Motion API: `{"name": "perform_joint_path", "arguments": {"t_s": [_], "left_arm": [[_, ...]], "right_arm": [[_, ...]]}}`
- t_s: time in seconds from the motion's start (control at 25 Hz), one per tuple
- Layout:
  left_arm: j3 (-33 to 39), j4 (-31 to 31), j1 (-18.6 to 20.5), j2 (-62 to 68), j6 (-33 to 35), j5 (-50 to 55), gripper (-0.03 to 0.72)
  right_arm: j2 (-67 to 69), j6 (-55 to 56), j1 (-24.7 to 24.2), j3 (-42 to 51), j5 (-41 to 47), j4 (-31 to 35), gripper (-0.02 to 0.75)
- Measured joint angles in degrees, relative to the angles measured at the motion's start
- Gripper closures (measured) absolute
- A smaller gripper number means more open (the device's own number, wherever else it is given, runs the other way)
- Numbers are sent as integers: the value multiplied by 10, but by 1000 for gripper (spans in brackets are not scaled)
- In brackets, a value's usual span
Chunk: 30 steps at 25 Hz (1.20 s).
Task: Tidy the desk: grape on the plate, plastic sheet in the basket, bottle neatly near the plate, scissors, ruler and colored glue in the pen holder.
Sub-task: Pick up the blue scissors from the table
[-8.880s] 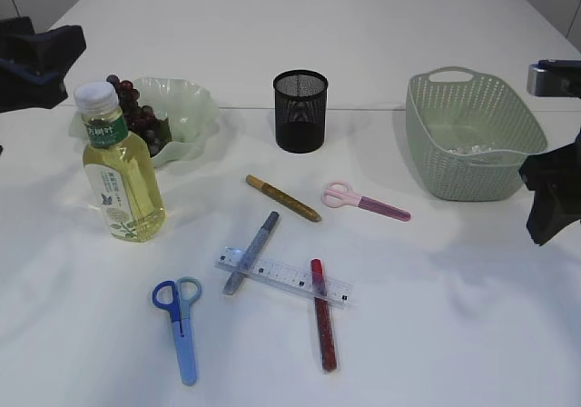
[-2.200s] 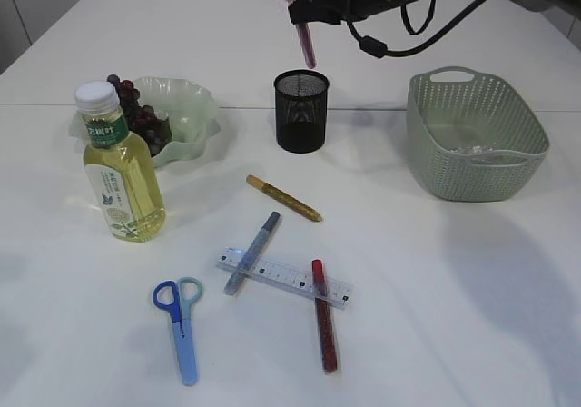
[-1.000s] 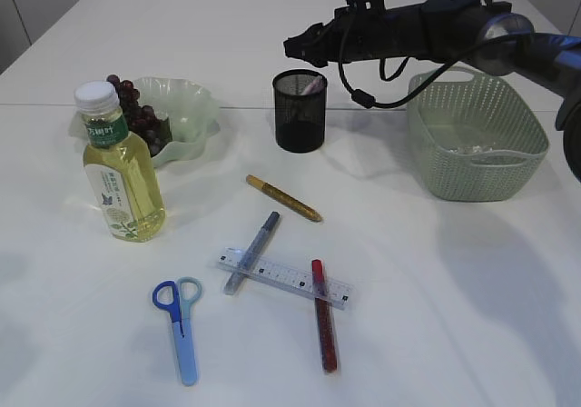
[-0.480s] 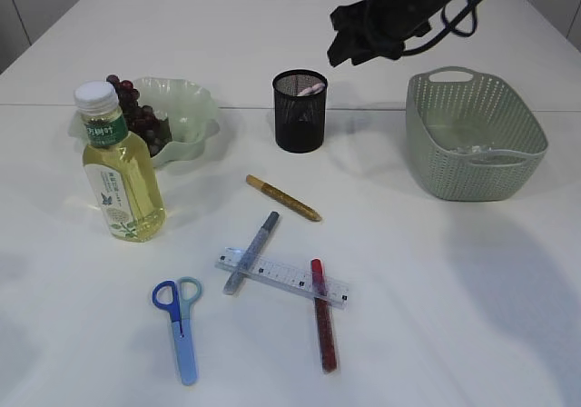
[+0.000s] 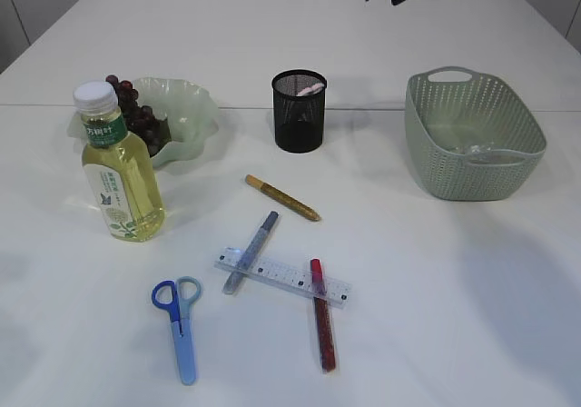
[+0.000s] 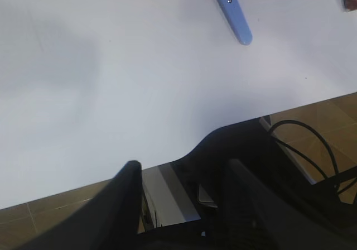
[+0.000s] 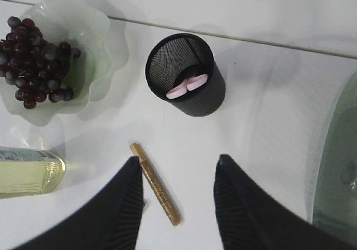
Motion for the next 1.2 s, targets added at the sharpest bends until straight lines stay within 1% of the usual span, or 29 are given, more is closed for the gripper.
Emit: {"name": "perform_joint_path", "arguments": {"t_s": [0.16,0.32,0.4,0.56,0.72,0.84,0.96,1.12,1.2], "left_arm": [[0,1,0,0,0,-1,335],[0,1,0,0,0,-3,335],[0,6,0,0,0,-9,335],[0,34,0,0,-11,-39,335],[0,54,0,0,-17,-60,335],[0,58,0,0,-24,-63,335],[0,61,3,0,-27,-63,335],[0,72,31,0,-28,-63,335],[0,75,50,0,-29,-63,335]], "right_arm": [[-41,34,38,24,0,-40,391],[-69,52,93,98,0,-61,391],[-76,61,133,145,0,-69,391],[-78,82,221,224,0,-99,393],[-65,120,306,243,0,-120,393],[-45,151,357,243,-2,-126,393],[-16,180,386,243,-4,-122,393],[24,196,392,244,-4,-93,393],[38,216,392,244,-5,-90,392]]}}
